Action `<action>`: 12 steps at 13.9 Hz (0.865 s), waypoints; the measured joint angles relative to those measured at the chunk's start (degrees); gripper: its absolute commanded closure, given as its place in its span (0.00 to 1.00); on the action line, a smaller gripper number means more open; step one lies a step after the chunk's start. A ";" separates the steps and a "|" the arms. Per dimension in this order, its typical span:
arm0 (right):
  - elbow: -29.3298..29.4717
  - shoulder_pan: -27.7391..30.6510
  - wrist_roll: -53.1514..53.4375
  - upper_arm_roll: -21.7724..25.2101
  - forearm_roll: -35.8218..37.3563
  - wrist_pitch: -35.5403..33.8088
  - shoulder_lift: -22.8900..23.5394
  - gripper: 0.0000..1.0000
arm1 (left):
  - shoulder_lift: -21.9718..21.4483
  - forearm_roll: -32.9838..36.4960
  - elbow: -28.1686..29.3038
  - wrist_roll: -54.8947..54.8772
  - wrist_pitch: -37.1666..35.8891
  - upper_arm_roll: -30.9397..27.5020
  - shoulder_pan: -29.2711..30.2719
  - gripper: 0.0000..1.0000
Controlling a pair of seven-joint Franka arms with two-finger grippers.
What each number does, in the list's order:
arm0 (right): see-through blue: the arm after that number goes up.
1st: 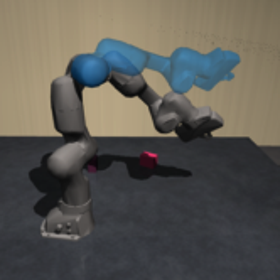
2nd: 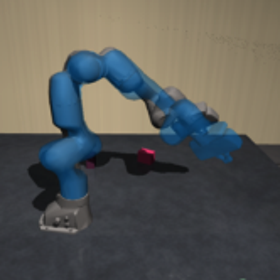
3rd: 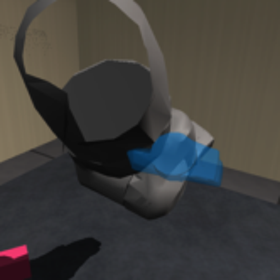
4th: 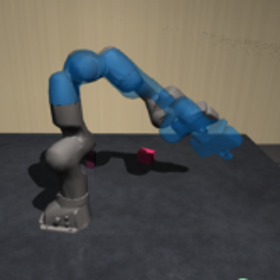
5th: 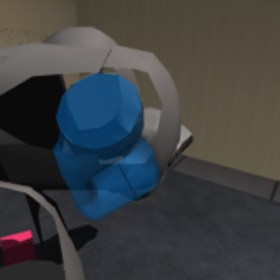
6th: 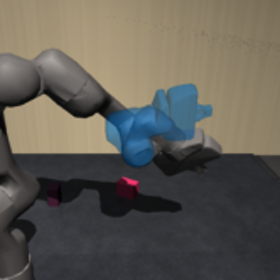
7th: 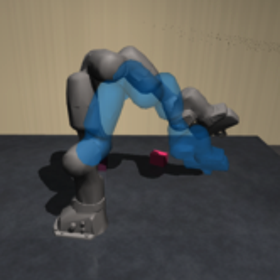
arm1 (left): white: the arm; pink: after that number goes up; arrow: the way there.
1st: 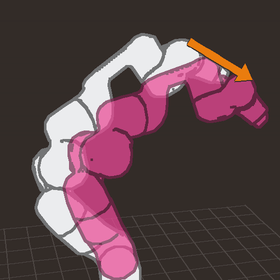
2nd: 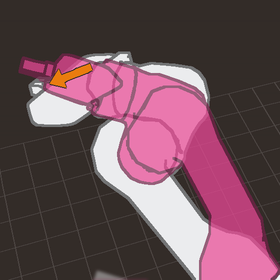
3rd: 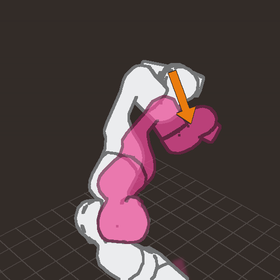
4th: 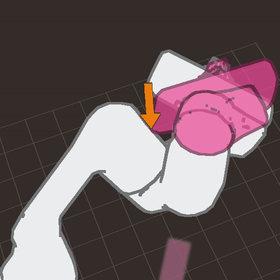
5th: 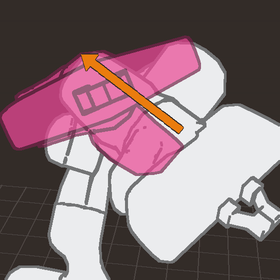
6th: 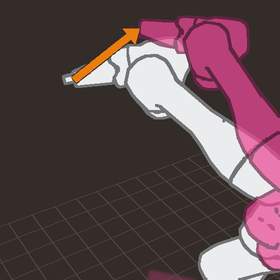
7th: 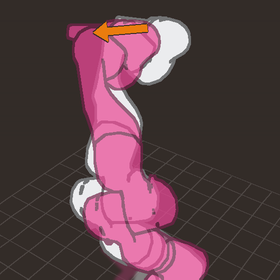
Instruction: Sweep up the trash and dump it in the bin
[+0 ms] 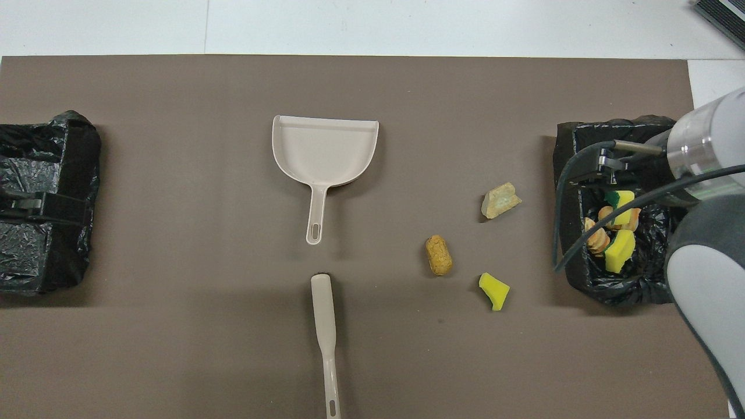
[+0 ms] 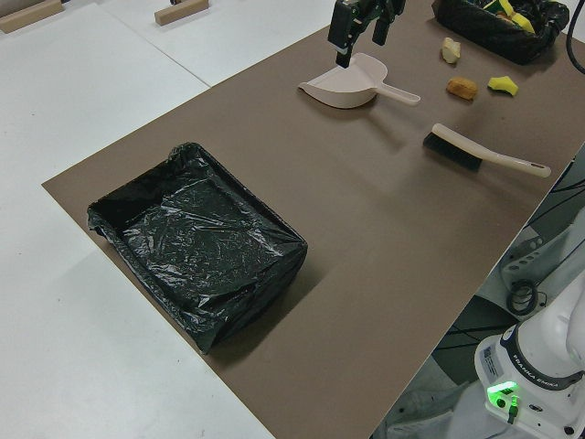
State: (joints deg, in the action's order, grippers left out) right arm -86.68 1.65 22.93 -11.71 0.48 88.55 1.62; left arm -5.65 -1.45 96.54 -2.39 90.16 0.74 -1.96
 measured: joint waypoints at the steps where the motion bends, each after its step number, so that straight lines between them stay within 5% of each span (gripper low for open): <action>1: -0.90 -0.50 0.01 -0.18 -0.11 0.00 -0.19 0.00 | 0.00 0.00 0.00 0.00 0.00 -0.06 0.01 0.00; 4: -3.57 -2.23 0.20 -0.44 -0.43 0.06 -0.72 0.00 | -0.02 -0.66 0.60 1.52 0.96 1.09 -0.89 0.00; 7: -7.96 -6.55 5.12 -0.54 -1.19 2.19 -2.15 0.00 | 0.73 -0.92 6.91 3.70 12.30 2.34 -7.03 0.00; 12: -24.23 -20.56 19.62 -0.91 -4.66 16.04 -4.68 0.00 | 9.41 -1.75 11.99 10.77 27.61 2.71 -19.07 0.00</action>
State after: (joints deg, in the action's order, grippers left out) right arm -110.90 -18.92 42.55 -12.62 -4.17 104.58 -3.06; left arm 3.76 -3.20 108.54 8.38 117.77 3.45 -21.03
